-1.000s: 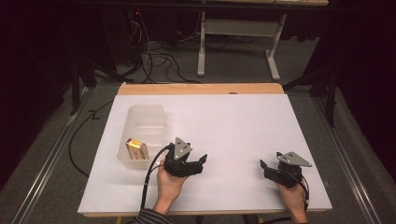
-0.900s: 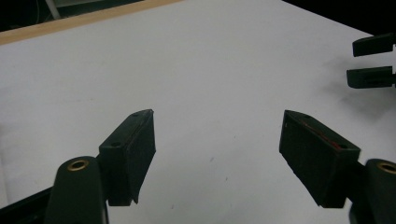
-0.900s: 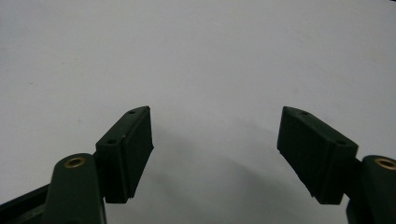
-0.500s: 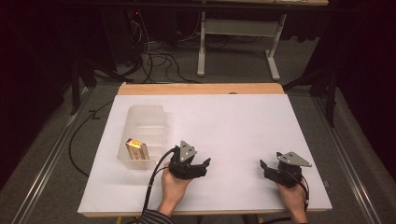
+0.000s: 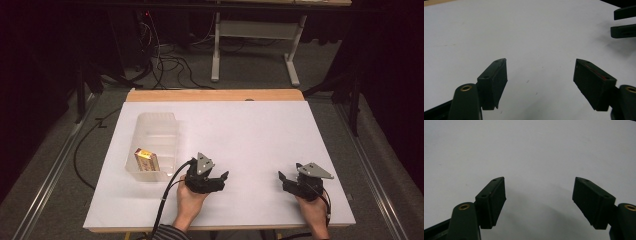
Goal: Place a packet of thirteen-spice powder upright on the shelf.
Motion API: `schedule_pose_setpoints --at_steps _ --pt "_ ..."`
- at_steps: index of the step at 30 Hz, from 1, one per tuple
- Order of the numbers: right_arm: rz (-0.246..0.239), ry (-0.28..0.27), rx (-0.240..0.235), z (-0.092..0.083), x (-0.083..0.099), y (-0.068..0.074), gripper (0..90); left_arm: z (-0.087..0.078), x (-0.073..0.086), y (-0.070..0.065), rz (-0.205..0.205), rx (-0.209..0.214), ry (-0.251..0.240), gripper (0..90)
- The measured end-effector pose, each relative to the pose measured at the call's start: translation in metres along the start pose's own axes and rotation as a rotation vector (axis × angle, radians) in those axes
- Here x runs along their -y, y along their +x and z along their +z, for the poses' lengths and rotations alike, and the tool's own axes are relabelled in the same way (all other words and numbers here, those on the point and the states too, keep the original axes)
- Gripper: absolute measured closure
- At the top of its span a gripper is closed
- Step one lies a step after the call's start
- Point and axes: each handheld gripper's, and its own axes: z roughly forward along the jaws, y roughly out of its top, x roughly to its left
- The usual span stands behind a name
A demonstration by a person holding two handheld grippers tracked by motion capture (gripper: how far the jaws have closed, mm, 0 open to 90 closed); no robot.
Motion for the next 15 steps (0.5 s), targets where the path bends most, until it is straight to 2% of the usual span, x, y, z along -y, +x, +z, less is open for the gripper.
schedule_pose_setpoints --at_steps 4,8,12,14,15 --pt "0.000 -0.002 0.002 0.000 0.000 0.000 27.1 0.004 0.004 0.000 0.003 -0.002 0.006 27.7" --pt "-0.001 -0.001 0.002 0.000 0.000 0.000 27.1 0.008 0.009 0.003 -0.018 -0.004 -0.005 27.9" --pt "0.000 -0.001 0.001 0.000 0.000 0.000 27.1 0.010 0.012 0.004 -0.012 -0.006 -0.005 28.0" --pt "-0.001 0.000 0.001 0.000 0.000 0.000 27.1 0.011 0.013 0.005 -0.023 -0.010 -0.012 28.1" --pt "-0.001 0.000 0.002 0.000 0.000 0.000 27.1 0.012 0.014 0.006 -0.008 -0.017 -0.011 28.1"
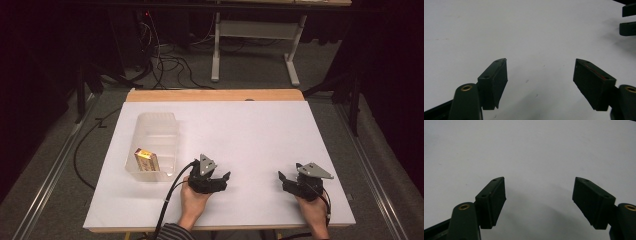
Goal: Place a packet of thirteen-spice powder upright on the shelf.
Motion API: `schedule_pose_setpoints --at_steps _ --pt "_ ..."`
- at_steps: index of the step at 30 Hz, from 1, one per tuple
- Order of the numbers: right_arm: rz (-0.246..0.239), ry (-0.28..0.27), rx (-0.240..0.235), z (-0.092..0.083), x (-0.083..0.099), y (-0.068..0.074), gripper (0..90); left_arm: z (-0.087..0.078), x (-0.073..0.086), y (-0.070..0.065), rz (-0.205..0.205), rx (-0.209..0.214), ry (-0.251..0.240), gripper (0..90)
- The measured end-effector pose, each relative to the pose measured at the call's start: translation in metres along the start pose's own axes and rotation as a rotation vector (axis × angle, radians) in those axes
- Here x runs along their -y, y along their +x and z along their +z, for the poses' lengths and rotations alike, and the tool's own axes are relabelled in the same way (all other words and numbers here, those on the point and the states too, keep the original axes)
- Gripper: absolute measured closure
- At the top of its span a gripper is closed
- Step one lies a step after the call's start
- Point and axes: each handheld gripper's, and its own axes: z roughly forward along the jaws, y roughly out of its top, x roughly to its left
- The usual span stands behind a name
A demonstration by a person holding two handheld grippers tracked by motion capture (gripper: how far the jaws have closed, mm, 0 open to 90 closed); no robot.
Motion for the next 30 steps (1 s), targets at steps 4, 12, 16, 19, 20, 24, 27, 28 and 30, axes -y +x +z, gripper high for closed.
schedule_pose_setpoints --at_steps 4,12,16,19,20,24,27,28,30 --pt "-0.001 0.001 0.000 0.000 0.000 0.000 27.1 0.003 0.002 0.001 0.005 -0.004 -0.002 28.1" --pt "-0.004 0.003 0.001 0.000 0.000 0.000 27.1 0.010 0.006 0.005 0.020 -0.021 -0.021 28.1" --pt "-0.003 0.002 -0.001 0.000 0.000 0.000 27.1 0.014 0.009 0.007 0.029 -0.030 -0.031 28.1" --pt "-0.004 0.004 0.001 0.000 0.000 0.000 27.1 0.016 0.009 0.008 0.032 -0.036 -0.031 28.1" --pt "-0.003 0.005 0.001 0.000 0.000 0.000 27.1 0.016 0.009 0.008 0.031 -0.036 -0.035 28.1" --pt "-0.005 0.001 0.002 0.000 0.000 0.000 27.1 0.015 0.010 0.008 0.037 -0.034 -0.047 28.0" --pt "-0.003 0.004 0.004 0.000 0.000 0.000 27.1 0.013 0.009 0.009 0.025 -0.029 -0.068 28.2" --pt "-0.003 0.004 0.004 0.000 0.000 0.000 27.1 0.013 0.008 0.009 0.027 -0.029 -0.068 28.2" --pt "-0.006 0.004 0.002 0.001 0.000 0.000 27.1 0.013 0.009 0.009 0.021 -0.028 -0.065 28.2"
